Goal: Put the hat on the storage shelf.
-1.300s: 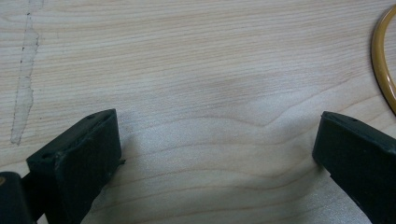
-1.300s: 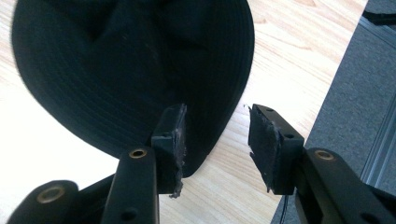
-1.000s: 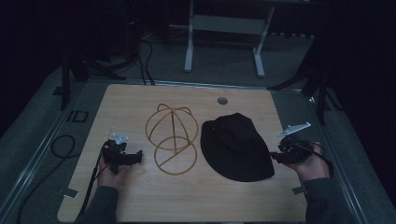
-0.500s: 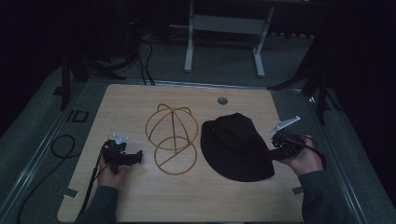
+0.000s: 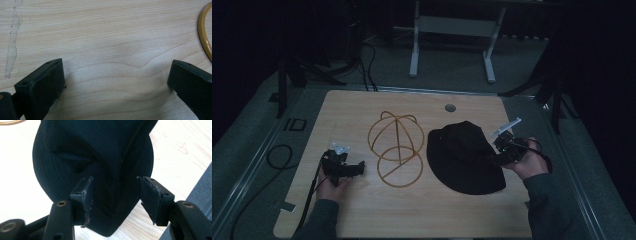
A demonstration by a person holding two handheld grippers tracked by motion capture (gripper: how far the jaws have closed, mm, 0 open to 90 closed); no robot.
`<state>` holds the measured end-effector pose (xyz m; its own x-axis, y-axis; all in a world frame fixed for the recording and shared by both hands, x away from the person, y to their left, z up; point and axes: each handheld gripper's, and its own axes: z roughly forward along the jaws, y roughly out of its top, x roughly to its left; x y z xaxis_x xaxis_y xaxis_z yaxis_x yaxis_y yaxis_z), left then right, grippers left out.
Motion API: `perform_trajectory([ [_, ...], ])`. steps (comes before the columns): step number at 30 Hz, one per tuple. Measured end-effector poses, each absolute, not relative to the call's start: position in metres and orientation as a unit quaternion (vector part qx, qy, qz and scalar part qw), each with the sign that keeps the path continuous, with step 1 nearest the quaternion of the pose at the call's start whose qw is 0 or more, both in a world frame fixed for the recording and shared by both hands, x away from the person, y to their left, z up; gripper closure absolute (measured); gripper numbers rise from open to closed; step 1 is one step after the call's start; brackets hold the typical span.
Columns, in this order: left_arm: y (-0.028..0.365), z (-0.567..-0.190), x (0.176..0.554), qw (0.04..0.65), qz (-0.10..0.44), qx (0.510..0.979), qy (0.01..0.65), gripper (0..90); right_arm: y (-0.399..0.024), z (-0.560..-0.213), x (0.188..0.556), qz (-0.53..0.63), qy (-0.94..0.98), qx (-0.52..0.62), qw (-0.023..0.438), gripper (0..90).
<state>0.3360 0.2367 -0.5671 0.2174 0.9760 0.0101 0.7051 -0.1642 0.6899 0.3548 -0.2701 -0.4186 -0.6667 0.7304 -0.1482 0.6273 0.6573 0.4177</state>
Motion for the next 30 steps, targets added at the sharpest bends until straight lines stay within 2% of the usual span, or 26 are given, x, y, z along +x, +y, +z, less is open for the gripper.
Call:
perform_trajectory([
  [12, 0.237, -0.567, 0.336, 0.287, 0.237, 0.726, 0.579, 1.3, -0.258, -0.425, 0.374, 0.141, 0.909, 0.371, 0.129, 37.1],
  [22, 0.237, -0.567, 0.336, 0.286, 0.236, 0.727, 0.578, 1.3, -0.252, -0.432, 0.389, 0.114, 0.921, 0.363, 0.083, 26.4],
  [28, 0.237, -0.567, 0.336, 0.286, 0.236, 0.727, 0.578, 1.3, -0.246, -0.437, 0.397, 0.100, 0.924, 0.363, 0.070, 28.0],
  [30, 0.237, -0.567, 0.336, 0.286, 0.236, 0.727, 0.578, 1.3, -0.245, -0.438, 0.400, 0.097, 0.926, 0.359, 0.060, 33.4],
])
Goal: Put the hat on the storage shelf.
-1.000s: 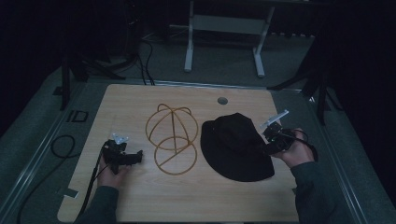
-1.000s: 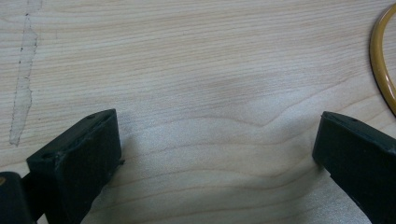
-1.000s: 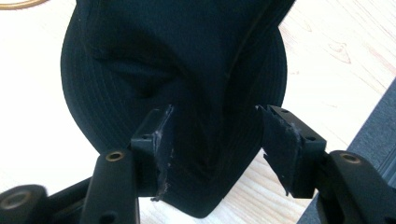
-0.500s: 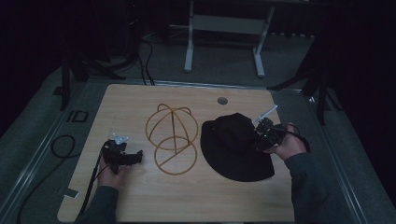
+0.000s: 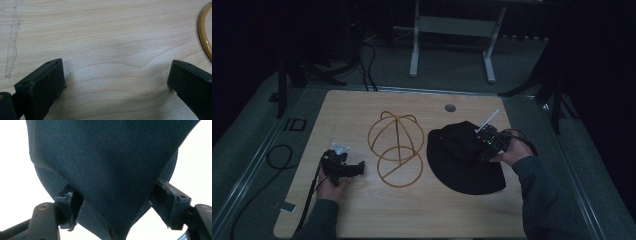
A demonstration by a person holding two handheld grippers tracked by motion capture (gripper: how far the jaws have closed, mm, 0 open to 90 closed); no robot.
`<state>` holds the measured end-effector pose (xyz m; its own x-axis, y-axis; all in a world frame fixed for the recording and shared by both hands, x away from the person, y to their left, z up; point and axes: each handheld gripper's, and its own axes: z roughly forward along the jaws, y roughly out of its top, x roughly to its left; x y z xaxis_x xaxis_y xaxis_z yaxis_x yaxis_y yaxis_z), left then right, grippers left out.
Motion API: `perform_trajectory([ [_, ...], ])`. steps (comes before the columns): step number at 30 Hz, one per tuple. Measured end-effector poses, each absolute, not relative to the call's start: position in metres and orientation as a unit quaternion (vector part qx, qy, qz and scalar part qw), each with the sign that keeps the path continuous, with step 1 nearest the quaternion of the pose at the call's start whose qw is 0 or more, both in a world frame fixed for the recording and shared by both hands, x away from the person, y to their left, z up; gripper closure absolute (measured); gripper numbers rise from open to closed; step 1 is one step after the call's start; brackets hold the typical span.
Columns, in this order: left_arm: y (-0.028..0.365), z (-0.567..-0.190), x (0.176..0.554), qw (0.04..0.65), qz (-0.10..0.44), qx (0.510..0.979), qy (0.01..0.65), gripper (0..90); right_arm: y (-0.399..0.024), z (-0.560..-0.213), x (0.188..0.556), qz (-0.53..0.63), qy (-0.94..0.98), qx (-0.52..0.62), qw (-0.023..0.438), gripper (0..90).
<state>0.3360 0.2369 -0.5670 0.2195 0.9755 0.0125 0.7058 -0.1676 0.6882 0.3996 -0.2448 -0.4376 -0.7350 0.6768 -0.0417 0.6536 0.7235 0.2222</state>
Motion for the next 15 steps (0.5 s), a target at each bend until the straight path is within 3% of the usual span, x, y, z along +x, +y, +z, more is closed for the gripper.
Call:
perform_trajectory([
  [9, 0.2368, -0.5671, 0.3360, 0.286, 0.236, 0.727, 0.579, 1.3, -0.2435, -0.4373, 0.4067, 0.089, 0.931, 0.352, 0.017, 55.3],
  [15, 0.2368, -0.5671, 0.3360, 0.286, 0.236, 0.727, 0.578, 1.3, -0.2417, -0.4393, 0.4064, 0.083, 0.933, 0.350, 0.012, 73.0],
])
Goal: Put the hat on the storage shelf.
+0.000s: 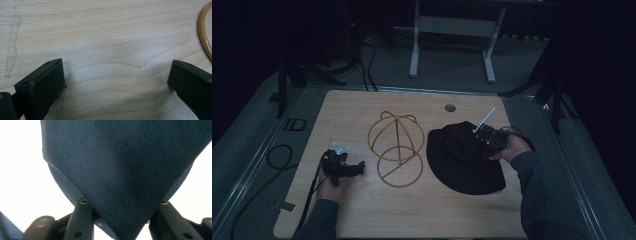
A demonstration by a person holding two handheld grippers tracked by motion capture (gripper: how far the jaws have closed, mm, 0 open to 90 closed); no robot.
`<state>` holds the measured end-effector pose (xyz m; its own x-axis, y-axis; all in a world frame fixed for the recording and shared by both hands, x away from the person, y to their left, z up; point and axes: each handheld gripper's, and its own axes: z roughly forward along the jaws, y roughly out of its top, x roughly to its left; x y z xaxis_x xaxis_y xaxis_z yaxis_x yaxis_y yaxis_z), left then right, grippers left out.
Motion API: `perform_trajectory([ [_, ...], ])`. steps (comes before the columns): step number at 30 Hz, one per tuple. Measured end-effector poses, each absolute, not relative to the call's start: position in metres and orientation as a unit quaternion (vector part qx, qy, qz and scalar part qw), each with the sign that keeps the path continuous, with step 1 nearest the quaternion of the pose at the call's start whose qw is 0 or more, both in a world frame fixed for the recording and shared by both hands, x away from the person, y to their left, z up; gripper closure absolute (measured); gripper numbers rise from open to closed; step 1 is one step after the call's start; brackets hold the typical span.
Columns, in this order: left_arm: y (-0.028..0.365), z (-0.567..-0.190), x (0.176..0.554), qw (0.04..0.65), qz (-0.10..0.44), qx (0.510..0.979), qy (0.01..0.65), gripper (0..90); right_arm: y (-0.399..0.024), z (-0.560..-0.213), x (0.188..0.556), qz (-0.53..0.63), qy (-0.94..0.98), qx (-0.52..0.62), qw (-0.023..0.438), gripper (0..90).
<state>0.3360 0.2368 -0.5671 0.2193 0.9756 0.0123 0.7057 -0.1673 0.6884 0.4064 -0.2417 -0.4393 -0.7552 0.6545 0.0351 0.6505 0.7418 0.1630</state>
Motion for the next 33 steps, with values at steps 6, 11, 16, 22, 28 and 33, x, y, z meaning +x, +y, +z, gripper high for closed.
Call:
perform_trajectory([
  [6, 0.237, -0.567, 0.336, 0.286, 0.236, 0.727, 0.578, 1.3, -0.245, -0.439, 0.405, 0.096, 0.931, 0.352, 0.013, 82.6],
  [11, 0.237, -0.567, 0.336, 0.286, 0.236, 0.727, 0.579, 1.3, -0.245, -0.437, 0.403, 0.102, 0.931, 0.351, 0.017, 83.3],
  [16, 0.237, -0.567, 0.336, 0.286, 0.236, 0.727, 0.579, 1.3, -0.248, -0.431, 0.401, 0.110, 0.931, 0.347, 0.030, 84.1],
  [22, 0.237, -0.567, 0.336, 0.286, 0.236, 0.727, 0.578, 1.3, -0.253, -0.421, 0.400, 0.122, 0.928, 0.349, 0.039, 84.4],
  [28, 0.237, -0.567, 0.336, 0.286, 0.236, 0.727, 0.578, 1.3, -0.258, -0.411, 0.399, 0.128, 0.928, 0.348, 0.045, 84.5],
  [33, 0.237, -0.567, 0.336, 0.287, 0.235, 0.728, 0.576, 1.3, -0.262, -0.402, 0.398, 0.133, 0.927, 0.348, 0.047, 84.5],
])
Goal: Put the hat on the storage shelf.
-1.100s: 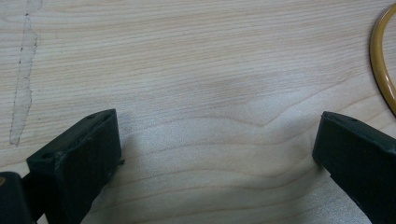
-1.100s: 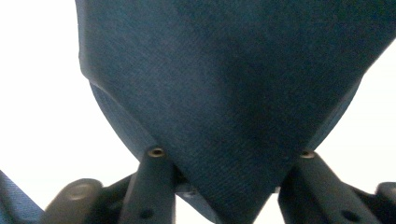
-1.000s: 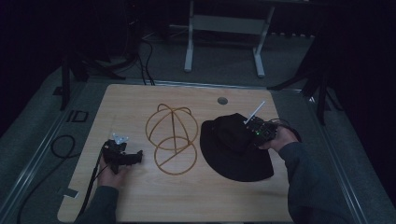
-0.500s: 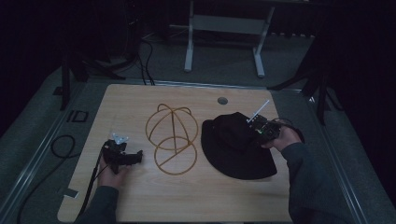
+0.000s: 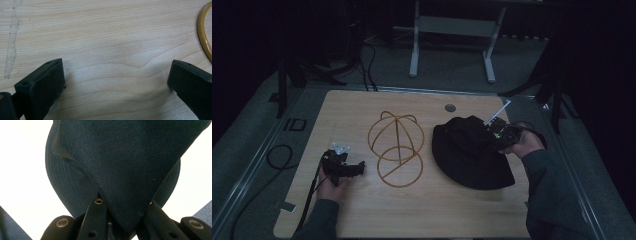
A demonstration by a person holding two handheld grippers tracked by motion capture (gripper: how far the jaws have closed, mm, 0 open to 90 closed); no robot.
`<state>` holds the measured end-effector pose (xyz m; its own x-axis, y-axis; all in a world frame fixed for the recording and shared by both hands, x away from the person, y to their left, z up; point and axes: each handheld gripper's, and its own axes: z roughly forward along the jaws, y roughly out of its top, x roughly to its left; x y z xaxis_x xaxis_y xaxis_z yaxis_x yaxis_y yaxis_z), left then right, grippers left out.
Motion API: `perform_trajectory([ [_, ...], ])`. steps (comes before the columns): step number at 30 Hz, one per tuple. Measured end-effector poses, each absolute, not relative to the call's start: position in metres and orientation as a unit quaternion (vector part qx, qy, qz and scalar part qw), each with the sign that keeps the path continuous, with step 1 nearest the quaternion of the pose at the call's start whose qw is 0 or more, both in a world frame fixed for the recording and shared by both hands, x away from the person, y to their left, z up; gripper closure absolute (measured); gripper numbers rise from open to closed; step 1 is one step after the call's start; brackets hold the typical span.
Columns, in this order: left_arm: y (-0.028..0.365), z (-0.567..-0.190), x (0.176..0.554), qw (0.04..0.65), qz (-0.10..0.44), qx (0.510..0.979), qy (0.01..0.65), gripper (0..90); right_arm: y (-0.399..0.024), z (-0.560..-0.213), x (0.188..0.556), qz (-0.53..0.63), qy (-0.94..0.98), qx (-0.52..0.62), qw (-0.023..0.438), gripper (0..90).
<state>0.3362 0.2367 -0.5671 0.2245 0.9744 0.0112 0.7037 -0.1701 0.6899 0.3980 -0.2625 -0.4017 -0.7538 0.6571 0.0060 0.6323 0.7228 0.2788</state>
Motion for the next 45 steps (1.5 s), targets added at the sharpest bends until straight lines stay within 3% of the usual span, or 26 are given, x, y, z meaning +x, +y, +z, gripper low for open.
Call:
perform_trajectory([
  [45, 0.236, -0.567, 0.337, 0.289, 0.234, 0.731, 0.572, 1.3, -0.269, -0.343, 0.399, 0.198, 0.922, 0.324, 0.079, 84.4],
])
